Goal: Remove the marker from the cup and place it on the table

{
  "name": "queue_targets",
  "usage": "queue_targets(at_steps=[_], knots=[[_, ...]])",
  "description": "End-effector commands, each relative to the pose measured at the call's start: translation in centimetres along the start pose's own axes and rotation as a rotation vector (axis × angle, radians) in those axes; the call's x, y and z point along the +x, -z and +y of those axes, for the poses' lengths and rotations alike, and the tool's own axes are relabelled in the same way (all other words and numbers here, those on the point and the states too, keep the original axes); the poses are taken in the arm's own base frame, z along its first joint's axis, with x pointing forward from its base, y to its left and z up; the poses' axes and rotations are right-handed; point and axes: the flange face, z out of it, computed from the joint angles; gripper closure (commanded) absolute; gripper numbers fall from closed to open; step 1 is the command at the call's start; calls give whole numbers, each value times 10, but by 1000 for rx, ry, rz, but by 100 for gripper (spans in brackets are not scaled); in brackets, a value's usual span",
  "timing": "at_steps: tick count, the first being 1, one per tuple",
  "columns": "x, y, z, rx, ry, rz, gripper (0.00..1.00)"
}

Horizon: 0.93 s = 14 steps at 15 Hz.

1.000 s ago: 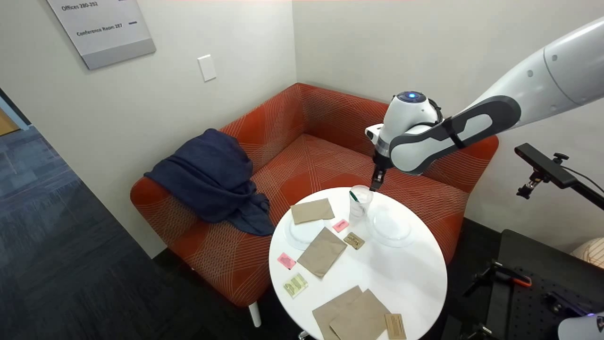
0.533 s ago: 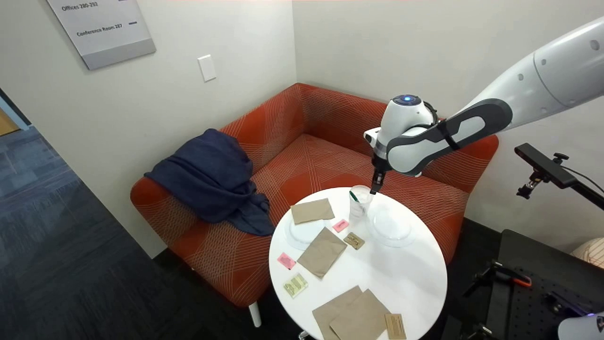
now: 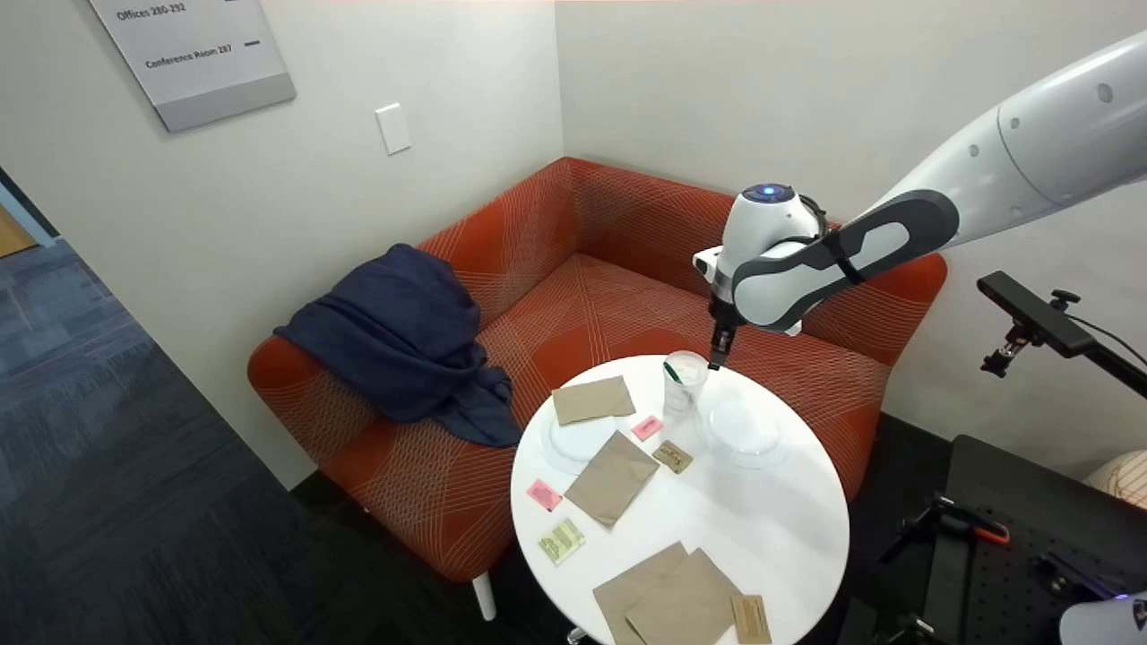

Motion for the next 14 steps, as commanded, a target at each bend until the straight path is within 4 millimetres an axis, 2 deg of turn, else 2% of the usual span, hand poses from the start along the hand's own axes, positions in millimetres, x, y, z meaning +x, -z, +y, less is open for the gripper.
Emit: queue_targets(at_steps=[1, 11, 14], knots=[[1, -3, 7, 13, -4, -22, 56], [-11, 0, 13, 18, -4, -10, 57], [-9, 1, 11, 17, 0, -7, 58]])
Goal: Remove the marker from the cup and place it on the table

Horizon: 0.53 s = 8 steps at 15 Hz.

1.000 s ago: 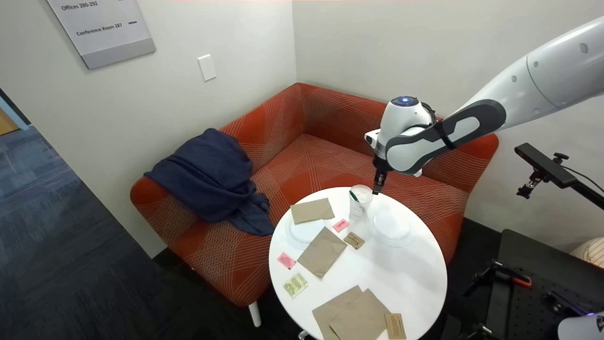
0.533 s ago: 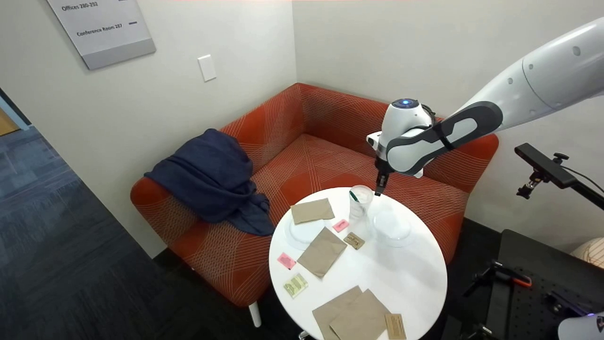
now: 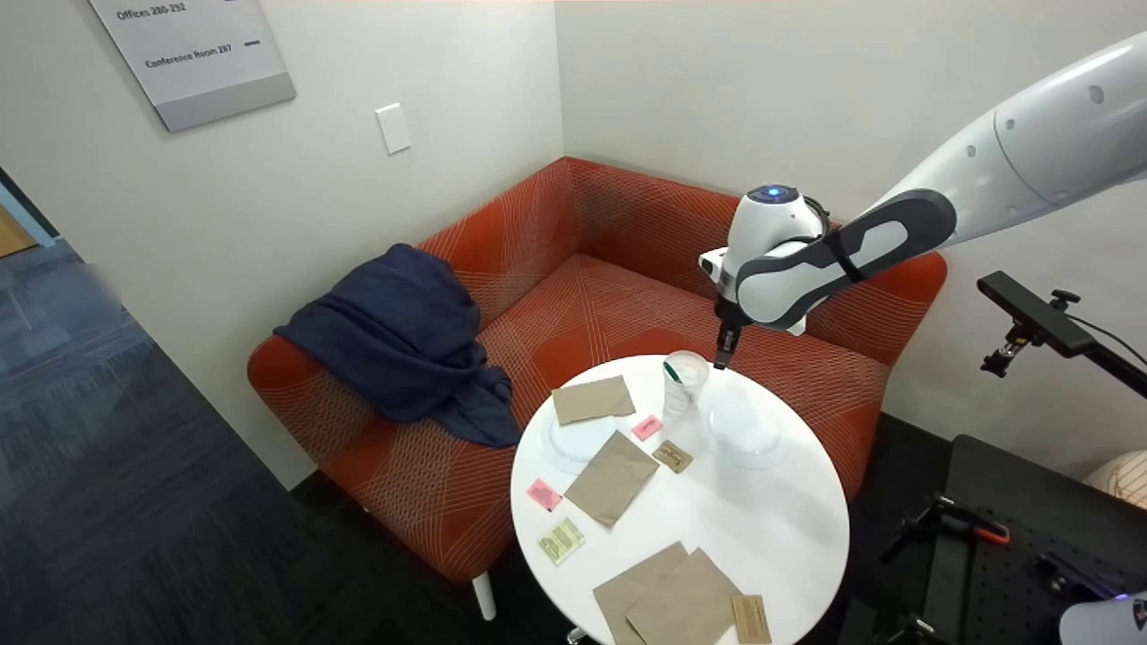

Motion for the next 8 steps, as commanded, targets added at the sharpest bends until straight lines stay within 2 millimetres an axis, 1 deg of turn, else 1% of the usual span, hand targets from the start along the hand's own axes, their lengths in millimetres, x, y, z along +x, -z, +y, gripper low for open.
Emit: queue_targets(at_steps=[1, 8], knots=[[1, 9, -2, 8, 22, 5, 58], [16, 10, -10, 6, 39, 12, 58]])
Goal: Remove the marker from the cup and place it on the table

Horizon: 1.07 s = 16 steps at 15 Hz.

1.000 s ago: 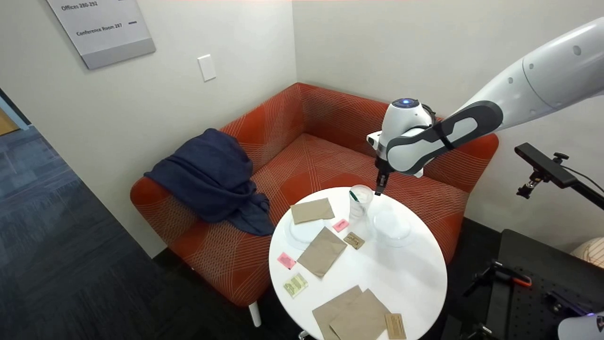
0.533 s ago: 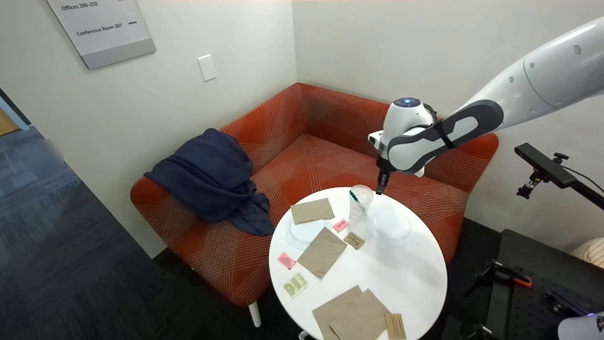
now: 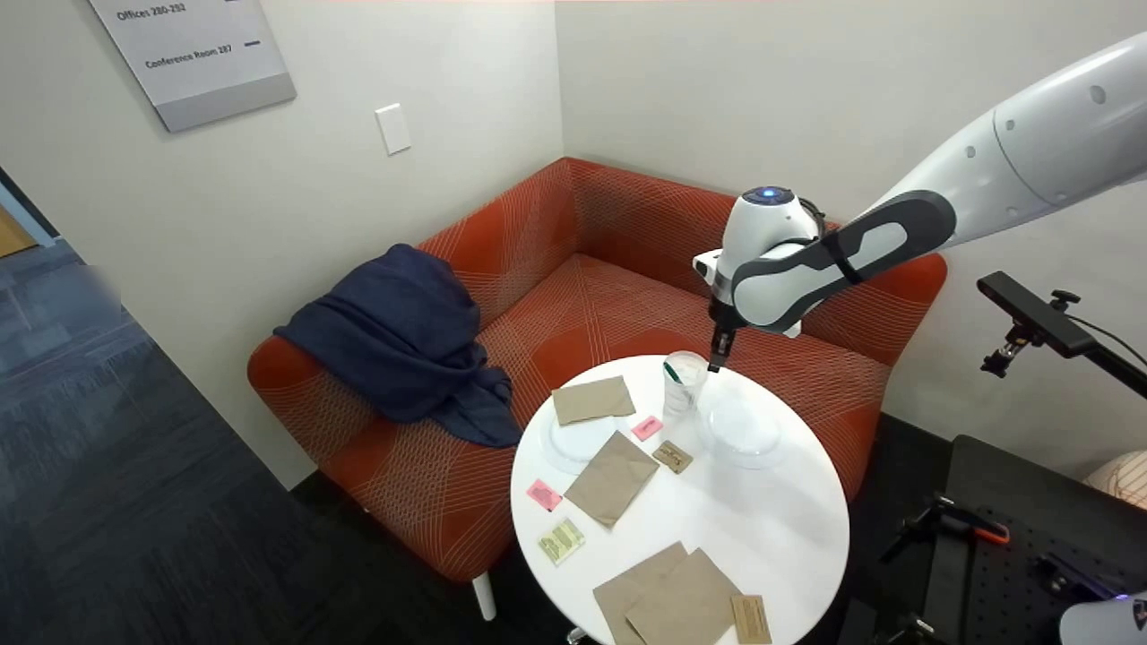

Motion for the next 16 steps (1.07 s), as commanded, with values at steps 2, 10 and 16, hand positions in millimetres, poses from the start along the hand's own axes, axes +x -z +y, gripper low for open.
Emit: queue_targets(at_steps=[2, 10, 16], knots=[[9, 7, 3, -10, 19, 2, 59], [26, -12, 4, -16, 43, -10, 62], [47, -24, 0, -21, 73, -10, 61]])
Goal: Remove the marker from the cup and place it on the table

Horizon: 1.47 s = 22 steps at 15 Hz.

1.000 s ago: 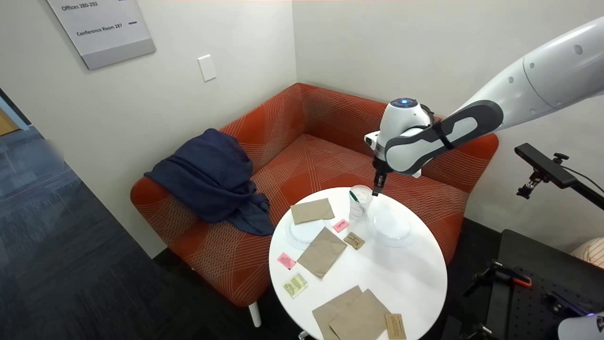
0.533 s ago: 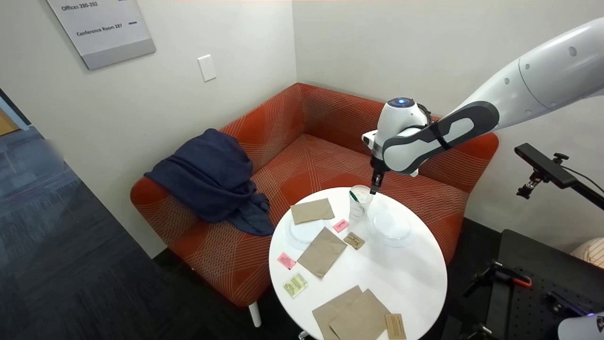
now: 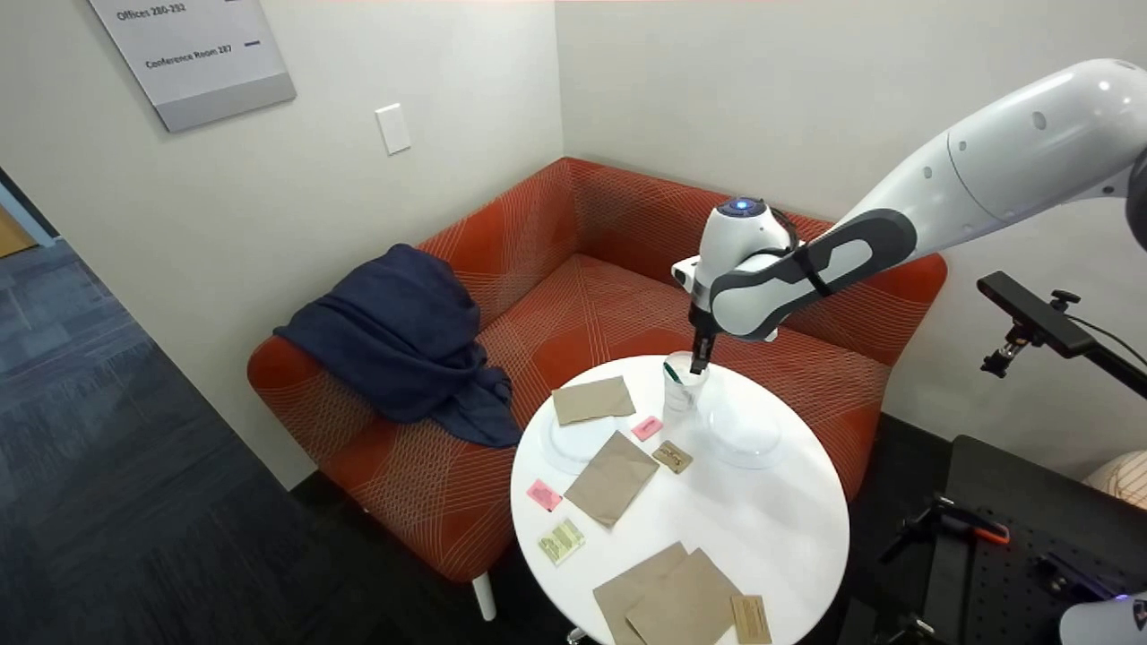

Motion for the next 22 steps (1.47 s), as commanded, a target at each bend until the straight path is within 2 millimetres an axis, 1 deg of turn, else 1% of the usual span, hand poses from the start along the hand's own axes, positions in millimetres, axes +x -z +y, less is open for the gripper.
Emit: queue_targets(at_steps=[1, 7, 11, 12, 13, 14, 15, 16, 17, 19, 22], knots=[[19, -3, 2, -2, 16, -10, 61], [35, -17, -3, 1, 30, -12, 61], [45, -30, -7, -1, 36, -20, 61], [47, -33, -8, 0, 38, -22, 64], [49, -35, -8, -1, 40, -21, 74], [51, -36, -9, 0, 41, -23, 88], [53, -38, -9, -2, 42, -23, 88], [53, -39, -9, -3, 41, -23, 95], [53, -39, -8, -5, 40, -22, 100], [50, -32, -7, -15, 37, -14, 96], [42, -18, -6, -23, 26, 1, 96]])
